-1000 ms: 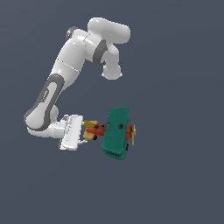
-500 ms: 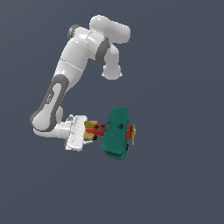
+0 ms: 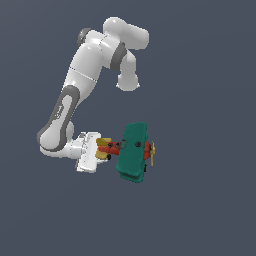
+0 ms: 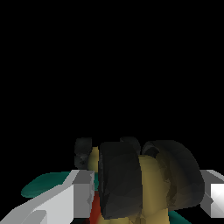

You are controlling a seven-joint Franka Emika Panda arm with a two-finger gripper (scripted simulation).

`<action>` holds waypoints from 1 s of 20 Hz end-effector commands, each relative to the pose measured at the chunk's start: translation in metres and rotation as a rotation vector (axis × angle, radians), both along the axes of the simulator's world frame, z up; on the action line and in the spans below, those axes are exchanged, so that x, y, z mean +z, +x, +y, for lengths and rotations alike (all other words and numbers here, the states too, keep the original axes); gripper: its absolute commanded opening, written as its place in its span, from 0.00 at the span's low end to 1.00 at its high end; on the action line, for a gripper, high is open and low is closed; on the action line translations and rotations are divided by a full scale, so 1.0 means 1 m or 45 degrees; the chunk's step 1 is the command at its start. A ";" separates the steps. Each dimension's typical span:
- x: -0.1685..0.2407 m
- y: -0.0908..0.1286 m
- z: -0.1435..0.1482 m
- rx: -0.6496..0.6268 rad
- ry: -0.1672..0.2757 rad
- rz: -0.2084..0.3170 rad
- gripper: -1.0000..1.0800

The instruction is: Pick up the object and move it to a goal position.

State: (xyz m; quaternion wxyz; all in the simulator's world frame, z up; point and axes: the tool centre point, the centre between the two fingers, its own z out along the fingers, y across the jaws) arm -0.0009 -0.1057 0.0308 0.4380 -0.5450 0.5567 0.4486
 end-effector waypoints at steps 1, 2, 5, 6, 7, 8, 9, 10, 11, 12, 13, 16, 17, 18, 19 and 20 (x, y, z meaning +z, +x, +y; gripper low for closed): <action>0.000 0.000 0.001 0.000 0.001 0.000 0.00; 0.000 0.000 0.001 0.000 0.001 0.000 0.00; 0.000 0.000 0.000 -0.001 0.000 -0.001 0.00; 0.000 0.000 0.000 -0.001 0.000 -0.001 0.00; 0.000 -0.001 -0.002 -0.001 0.000 -0.001 0.00; 0.000 -0.002 -0.004 -0.001 0.000 -0.001 0.00; 0.000 -0.004 -0.006 -0.001 0.000 -0.001 0.00; 0.000 -0.007 -0.010 -0.001 0.001 0.000 0.00; 0.000 -0.010 -0.015 -0.001 0.001 0.000 0.00; 0.001 -0.013 -0.020 -0.001 0.001 0.000 0.00; 0.000 -0.017 -0.026 -0.001 0.001 0.001 0.00; 0.001 -0.031 -0.049 -0.001 0.002 0.001 0.00; 0.001 -0.037 -0.058 -0.001 0.002 0.002 0.00; 0.001 -0.042 -0.067 -0.001 0.002 0.002 0.00; 0.001 -0.048 -0.076 -0.001 0.003 0.002 0.00; 0.001 -0.053 -0.084 -0.001 0.003 0.002 0.00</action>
